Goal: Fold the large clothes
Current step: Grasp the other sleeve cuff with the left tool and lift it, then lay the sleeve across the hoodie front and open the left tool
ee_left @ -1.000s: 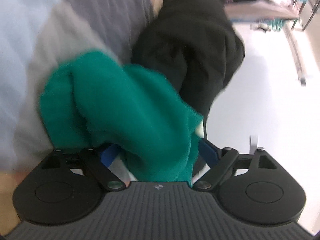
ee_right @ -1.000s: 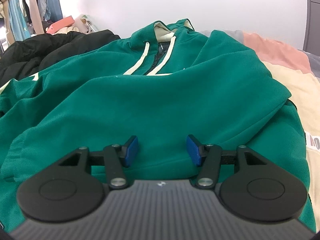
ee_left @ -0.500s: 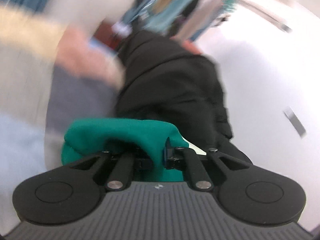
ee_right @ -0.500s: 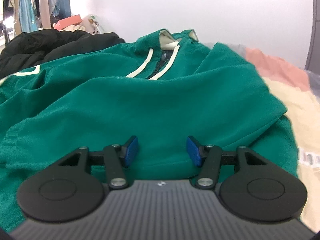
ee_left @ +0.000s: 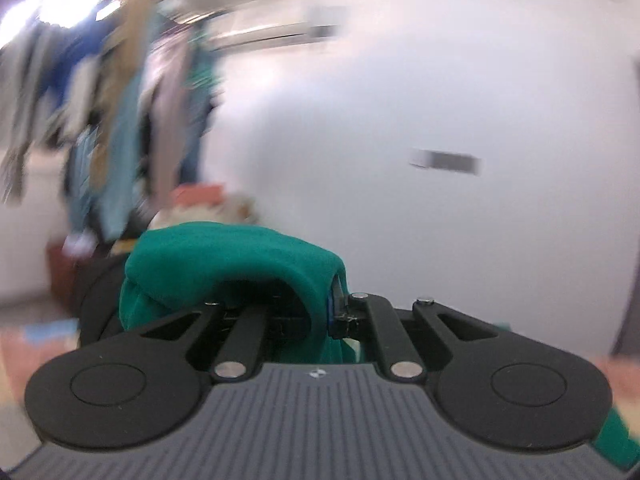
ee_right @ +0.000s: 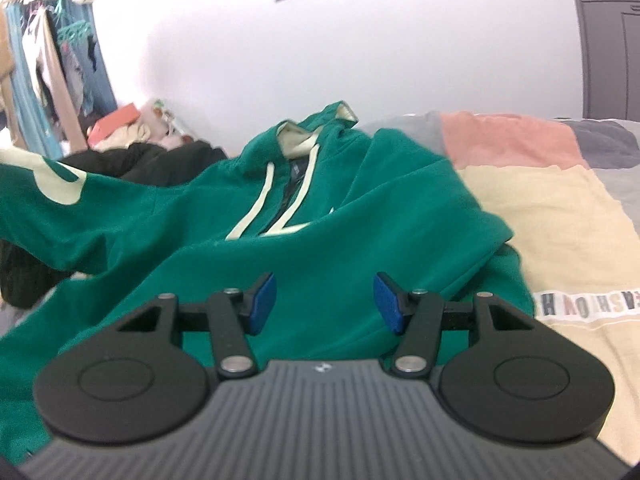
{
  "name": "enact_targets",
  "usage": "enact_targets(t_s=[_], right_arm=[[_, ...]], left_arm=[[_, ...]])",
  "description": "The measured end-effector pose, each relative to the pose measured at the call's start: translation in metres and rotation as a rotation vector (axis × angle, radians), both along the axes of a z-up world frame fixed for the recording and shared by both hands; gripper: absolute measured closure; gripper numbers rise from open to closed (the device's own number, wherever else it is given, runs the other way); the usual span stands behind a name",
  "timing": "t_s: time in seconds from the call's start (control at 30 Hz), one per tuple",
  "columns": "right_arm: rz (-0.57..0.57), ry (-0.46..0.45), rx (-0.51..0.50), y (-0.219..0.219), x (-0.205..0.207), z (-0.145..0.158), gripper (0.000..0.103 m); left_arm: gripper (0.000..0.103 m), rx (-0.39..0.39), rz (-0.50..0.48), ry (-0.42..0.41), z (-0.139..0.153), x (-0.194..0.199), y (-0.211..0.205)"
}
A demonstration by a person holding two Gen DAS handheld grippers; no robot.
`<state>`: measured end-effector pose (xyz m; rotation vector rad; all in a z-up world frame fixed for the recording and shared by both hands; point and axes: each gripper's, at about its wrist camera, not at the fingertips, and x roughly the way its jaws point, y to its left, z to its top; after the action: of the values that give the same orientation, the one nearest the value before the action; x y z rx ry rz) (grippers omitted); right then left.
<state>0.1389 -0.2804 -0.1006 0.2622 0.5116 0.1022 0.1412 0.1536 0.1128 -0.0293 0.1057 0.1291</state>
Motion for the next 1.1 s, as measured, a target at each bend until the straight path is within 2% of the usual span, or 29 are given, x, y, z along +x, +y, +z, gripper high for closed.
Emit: enact_targets(t_s=[0.17, 0.23, 0.33, 0.43, 0.57, 0.63, 0.7, 0.77, 0.83, 0.87, 0.9, 0.97, 1.03, 1.07, 1.1], right_arm=[[-0.038, -0.015, 0.035, -0.018, -0.005, 0.007, 0.047], [-0.052, -0.027, 0.061, -0.027, -0.01, 0.007, 0.047], [-0.077, -0.041, 0.113, -0.042, -0.015, 0.003, 0.046], [-0.092, -0.04, 0.132, -0.054, -0.017, -0.006, 0.044], [-0.121, -0.019, 0.198, -0.073, -0.019, -0.016, 0.044], [-0.141, -0.021, 0.225, -0.081, -0.021, -0.017, 0.044], [-0.153, -0.022, 0.251, -0.086, -0.022, -0.019, 0.044], [-0.166, -0.018, 0.267, -0.089, -0.021, -0.021, 0.044], [-0.171, -0.008, 0.273, -0.09, -0.021, -0.025, 0.044], [-0.174, -0.006, 0.274, -0.091, -0.02, -0.026, 0.044], [-0.175, -0.006, 0.273, -0.091, -0.02, -0.026, 0.044], [-0.177, -0.012, 0.263, -0.091, -0.02, -0.026, 0.044], [-0.175, -0.022, 0.247, -0.089, -0.022, -0.026, 0.044], [-0.173, -0.026, 0.237, -0.088, -0.023, -0.026, 0.044], [-0.169, -0.031, 0.225, -0.087, -0.025, -0.025, 0.044]], left_arm=[[0.094, 0.215, -0.167, 0.033, 0.007, 0.012, -0.116], [0.094, 0.265, -0.228, 0.06, -0.001, 0.015, -0.164], [0.094, 0.298, -0.32, 0.13, -0.028, 0.025, -0.225], [0.094, 0.311, -0.406, 0.226, -0.07, 0.038, -0.279], [0.094, 0.337, -0.503, 0.378, -0.131, 0.057, -0.321], [0.094, 0.343, -0.518, 0.453, -0.153, 0.065, -0.336], [0.093, 0.35, -0.51, 0.515, -0.169, 0.068, -0.348], [0.093, 0.327, -0.513, 0.549, -0.172, 0.074, -0.354], [0.084, 0.282, -0.519, 0.582, -0.167, 0.081, -0.352], [0.071, 0.25, -0.529, 0.603, -0.164, 0.084, -0.339], [0.05, 0.211, -0.543, 0.628, -0.163, 0.086, -0.33], [0.028, 0.139, -0.563, 0.66, -0.153, 0.083, -0.311], [0.022, 0.093, -0.57, 0.651, -0.145, 0.066, -0.288], [0.021, 0.075, -0.578, 0.648, -0.14, 0.034, -0.281], [0.02, 0.057, -0.58, 0.647, -0.135, 0.022, -0.268]])
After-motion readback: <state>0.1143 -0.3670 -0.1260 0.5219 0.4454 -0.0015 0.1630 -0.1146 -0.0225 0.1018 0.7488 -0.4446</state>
